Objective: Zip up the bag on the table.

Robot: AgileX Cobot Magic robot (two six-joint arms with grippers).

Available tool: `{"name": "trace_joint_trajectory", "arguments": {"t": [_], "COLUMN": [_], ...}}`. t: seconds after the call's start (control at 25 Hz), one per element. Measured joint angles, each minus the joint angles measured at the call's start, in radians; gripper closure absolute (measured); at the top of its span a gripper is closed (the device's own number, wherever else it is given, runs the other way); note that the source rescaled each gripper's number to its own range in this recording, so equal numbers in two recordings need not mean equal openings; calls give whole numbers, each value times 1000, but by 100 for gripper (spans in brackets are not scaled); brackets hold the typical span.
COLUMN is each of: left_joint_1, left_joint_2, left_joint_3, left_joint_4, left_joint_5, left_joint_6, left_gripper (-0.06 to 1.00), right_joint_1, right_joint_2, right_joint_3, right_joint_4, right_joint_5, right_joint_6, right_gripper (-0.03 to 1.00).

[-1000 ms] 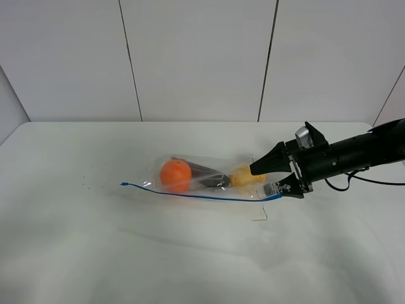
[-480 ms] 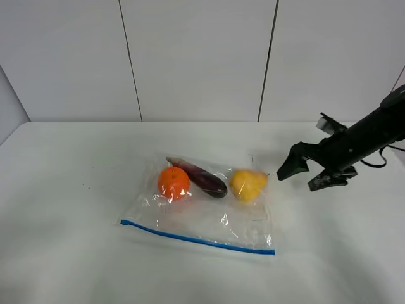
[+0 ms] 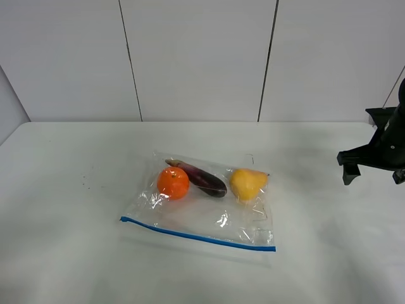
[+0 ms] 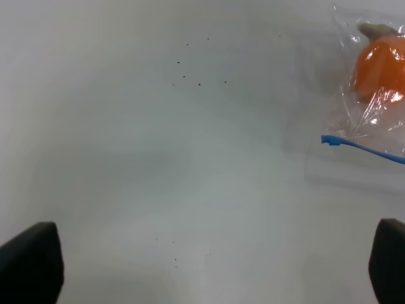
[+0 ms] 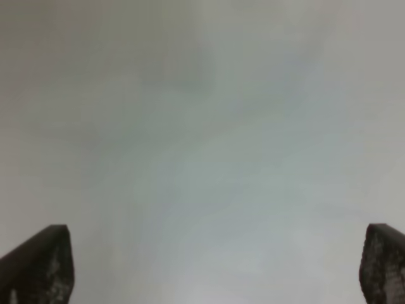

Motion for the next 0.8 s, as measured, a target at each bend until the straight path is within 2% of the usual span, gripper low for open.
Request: {"name": "trace_joint_trajectory", "arguments": {"t": [0.32,0.56,0.8], "left_joint_1": [0,0,0], "left_joint_2": [0,0,0], "left_joint_3": [0,0,0], "left_joint_4": [0,0,0], "left_joint_5": [0,0,0], "left_joint_6": [0,0,0], "left_gripper": [-5,-5,-5], "right_joint_1": [0,0,0], "right_joint_2": [-30,-192,-429], "right_joint_3": [0,14,169], "right_joint_4": [188,206,209], "right_joint_5": [28,48,54], "right_joint_6": [-191,-233,-251], "right_gripper": [-3,-3,-3]}}
